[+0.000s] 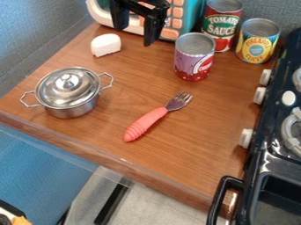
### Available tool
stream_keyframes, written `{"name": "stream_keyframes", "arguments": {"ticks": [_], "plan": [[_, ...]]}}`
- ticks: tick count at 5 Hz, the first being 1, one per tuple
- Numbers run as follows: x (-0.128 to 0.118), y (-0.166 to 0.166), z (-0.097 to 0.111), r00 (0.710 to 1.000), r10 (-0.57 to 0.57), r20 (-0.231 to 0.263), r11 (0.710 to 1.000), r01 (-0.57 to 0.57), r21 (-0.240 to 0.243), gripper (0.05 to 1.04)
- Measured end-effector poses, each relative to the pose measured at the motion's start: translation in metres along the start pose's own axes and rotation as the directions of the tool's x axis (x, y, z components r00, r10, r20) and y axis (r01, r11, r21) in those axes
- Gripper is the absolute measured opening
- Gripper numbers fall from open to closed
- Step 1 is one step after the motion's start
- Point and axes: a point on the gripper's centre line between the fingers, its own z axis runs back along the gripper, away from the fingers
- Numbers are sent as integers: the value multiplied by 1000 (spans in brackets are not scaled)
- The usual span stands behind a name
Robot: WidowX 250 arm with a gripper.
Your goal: Opened the top lid of the silver pot
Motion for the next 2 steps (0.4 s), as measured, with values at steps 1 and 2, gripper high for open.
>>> {"name": "stream_keyframes", "arguments": {"ticks": [1, 2], "plan": [[-4, -3, -13, 999, -5, -38, 1000, 5, -13, 999], [-28, 3, -33, 995, -2, -102, 1000, -1, -21, 999]]}}
